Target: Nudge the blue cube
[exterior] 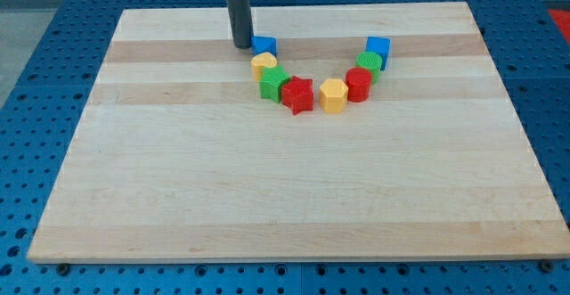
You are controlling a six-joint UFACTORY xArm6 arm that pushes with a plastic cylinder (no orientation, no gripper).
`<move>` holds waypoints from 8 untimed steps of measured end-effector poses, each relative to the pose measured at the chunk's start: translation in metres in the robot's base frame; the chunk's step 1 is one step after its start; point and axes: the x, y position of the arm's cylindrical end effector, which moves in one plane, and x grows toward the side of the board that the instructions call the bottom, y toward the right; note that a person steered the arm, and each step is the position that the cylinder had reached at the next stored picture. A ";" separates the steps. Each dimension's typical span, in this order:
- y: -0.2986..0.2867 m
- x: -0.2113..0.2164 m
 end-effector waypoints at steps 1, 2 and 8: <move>0.000 0.004; 0.000 0.004; 0.281 -0.061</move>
